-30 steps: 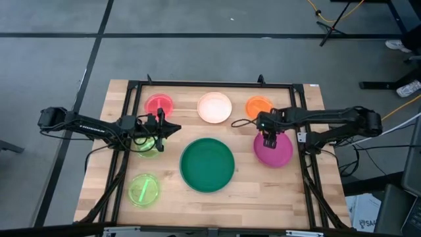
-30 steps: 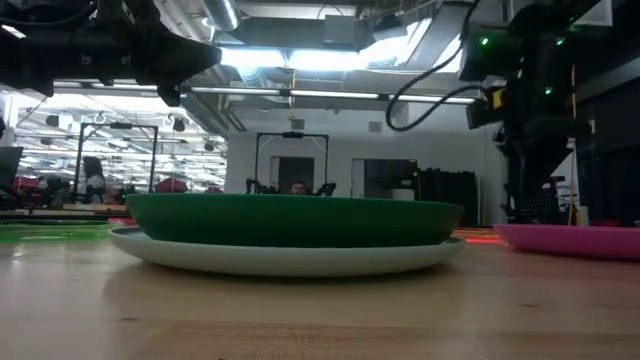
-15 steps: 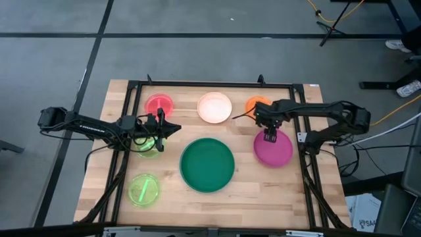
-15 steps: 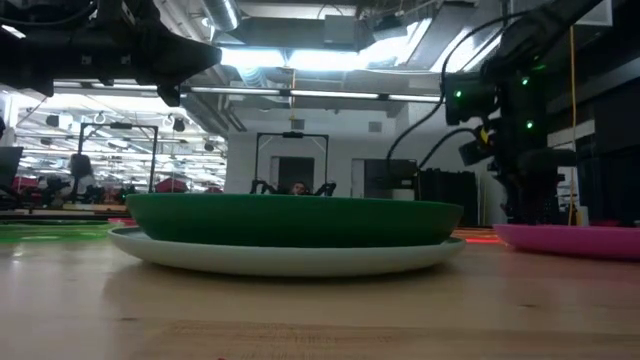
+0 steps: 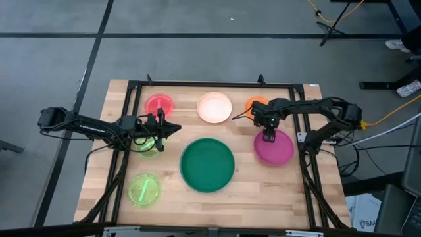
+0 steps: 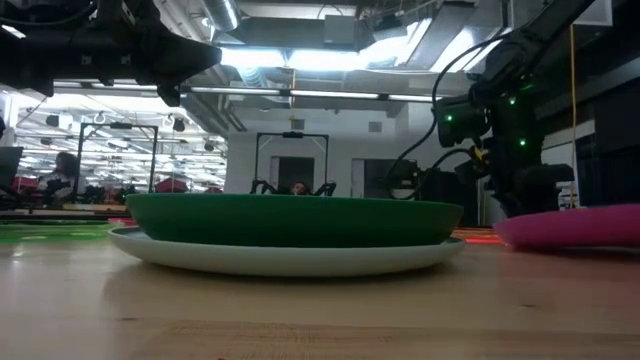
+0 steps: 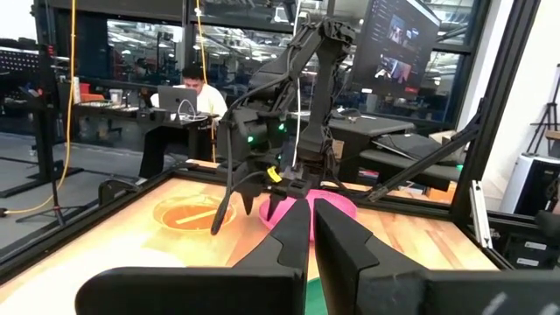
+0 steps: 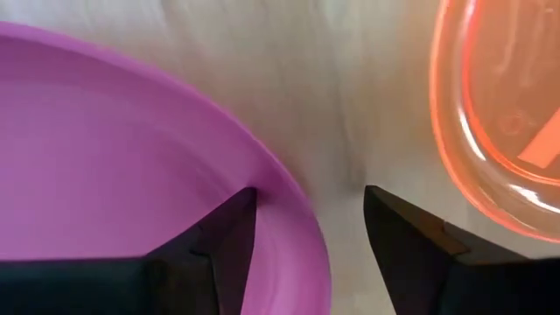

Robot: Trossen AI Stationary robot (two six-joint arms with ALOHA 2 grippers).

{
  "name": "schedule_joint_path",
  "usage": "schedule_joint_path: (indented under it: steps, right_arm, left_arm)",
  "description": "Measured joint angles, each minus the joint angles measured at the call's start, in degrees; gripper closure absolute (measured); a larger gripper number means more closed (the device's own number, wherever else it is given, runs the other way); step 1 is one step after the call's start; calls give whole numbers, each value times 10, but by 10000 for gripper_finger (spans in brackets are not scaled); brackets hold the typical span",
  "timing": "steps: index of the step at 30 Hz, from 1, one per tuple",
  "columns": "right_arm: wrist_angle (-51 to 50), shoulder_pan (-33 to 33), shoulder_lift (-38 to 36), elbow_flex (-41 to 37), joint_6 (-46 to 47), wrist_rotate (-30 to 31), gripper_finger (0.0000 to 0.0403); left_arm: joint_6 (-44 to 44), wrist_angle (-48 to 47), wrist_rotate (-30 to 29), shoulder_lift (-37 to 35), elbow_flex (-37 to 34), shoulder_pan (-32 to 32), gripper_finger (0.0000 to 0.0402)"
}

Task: Stack plastic plates
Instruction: Stack the pink plate on the stacked plates

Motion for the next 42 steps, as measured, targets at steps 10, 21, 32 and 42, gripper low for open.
schedule_joint_path:
  steps: [10, 21, 32, 42]
  right_arm:
    - [4, 0, 1, 0, -15, -3, 277]
    - [0, 0, 0, 1, -31, -9, 372]
    - [-17, 0, 0, 11, 4, -9, 381]
    - [-67, 0, -1, 57, 50, -44, 383]
  left_arm:
    - [0, 0, 0, 0, 0, 0, 390]
    - [1, 0, -12, 0, 0, 0, 390]
    - [1, 0, -13, 0, 0, 0, 390]
    - [0, 0, -13, 0, 0, 0, 390]
